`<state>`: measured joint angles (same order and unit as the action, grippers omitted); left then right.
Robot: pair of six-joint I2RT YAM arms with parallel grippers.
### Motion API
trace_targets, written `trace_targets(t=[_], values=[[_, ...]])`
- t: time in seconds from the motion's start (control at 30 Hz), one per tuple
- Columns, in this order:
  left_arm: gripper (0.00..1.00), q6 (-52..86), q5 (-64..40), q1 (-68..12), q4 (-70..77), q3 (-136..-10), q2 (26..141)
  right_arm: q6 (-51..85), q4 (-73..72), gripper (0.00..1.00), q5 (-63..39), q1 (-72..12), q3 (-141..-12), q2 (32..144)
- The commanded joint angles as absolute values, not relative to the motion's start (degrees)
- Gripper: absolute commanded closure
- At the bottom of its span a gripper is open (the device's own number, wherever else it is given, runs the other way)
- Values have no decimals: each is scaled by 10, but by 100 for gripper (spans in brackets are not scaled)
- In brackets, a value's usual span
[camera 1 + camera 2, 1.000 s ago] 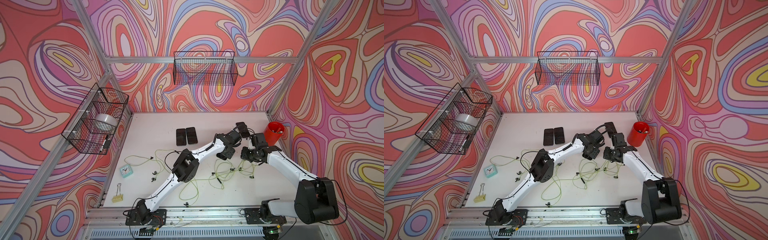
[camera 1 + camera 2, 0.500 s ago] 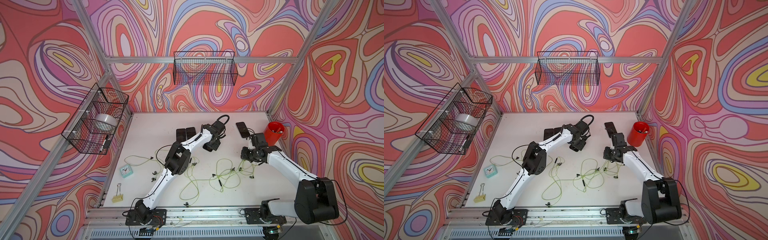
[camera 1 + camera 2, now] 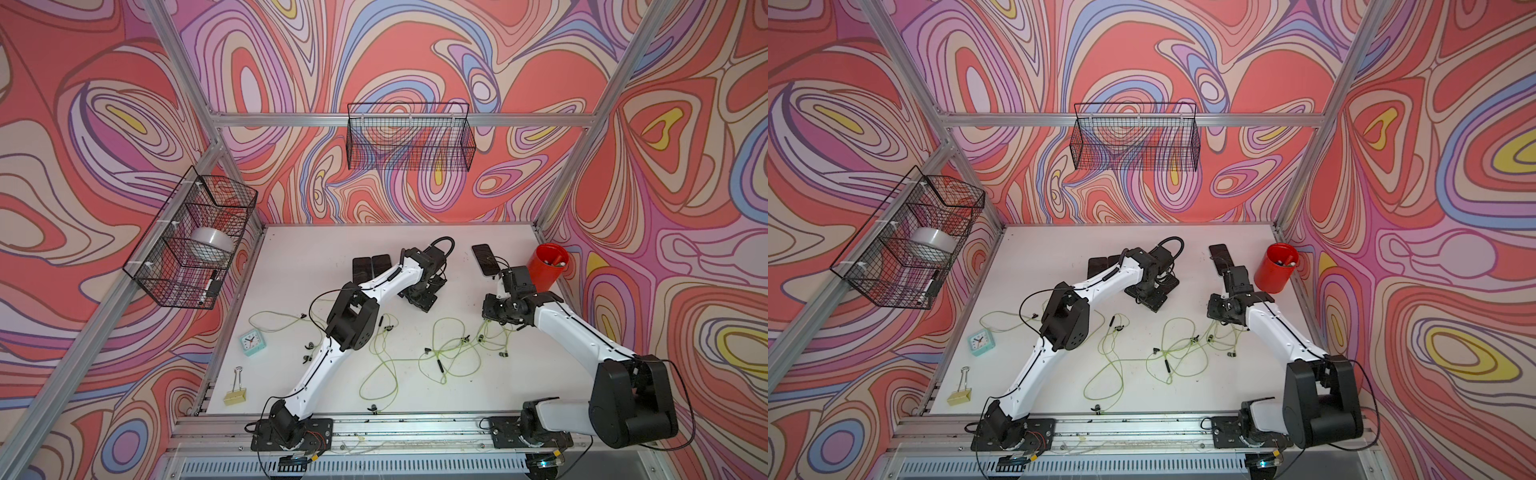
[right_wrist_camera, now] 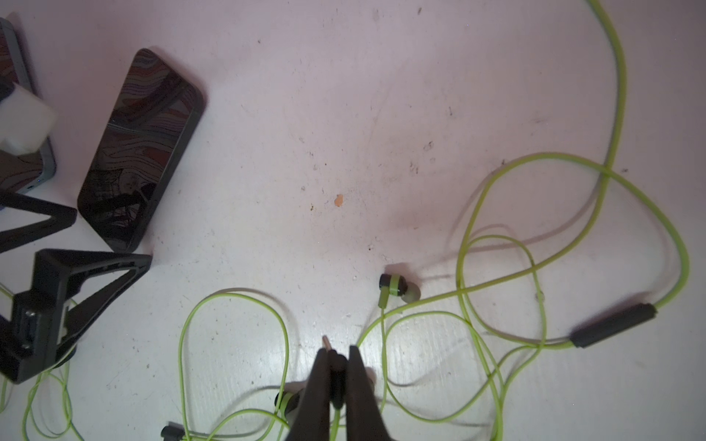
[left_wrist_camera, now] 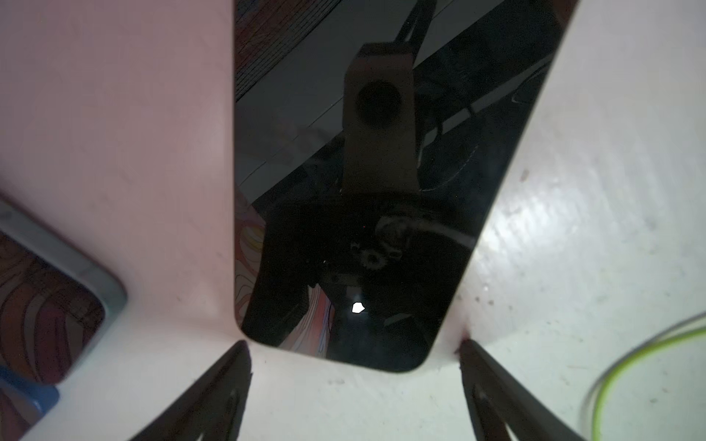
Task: Plug wired earphones into phones
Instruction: Move the phone to the center of the board.
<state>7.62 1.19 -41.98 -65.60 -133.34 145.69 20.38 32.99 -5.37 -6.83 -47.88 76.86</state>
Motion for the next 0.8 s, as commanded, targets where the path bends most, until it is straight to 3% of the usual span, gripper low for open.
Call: trace_targets(t=[0.0, 0.2, 0.37, 0.53, 0.7, 0.77], values=[[0, 39, -7, -407, -694, -1401, 1497, 201, 326, 100, -50, -66, -471, 758], [1, 8, -23, -390, -688, -1441, 1536, 203, 327, 100, -42, -67, -466, 750], [14, -9, -72, -377, -754, -1491, 1592, 209, 326, 100, -32, -66, -458, 728], [28, -13, -61, -379, -764, -1433, 1566, 210, 331, 100, -22, -67, -458, 719], [32, 23, -33, -381, -760, -1316, 1490, 210, 333, 100, -21, -67, -461, 719], [28, 33, -31, -386, -720, -1254, 1450, 209, 328, 100, -24, -66, -461, 723]])
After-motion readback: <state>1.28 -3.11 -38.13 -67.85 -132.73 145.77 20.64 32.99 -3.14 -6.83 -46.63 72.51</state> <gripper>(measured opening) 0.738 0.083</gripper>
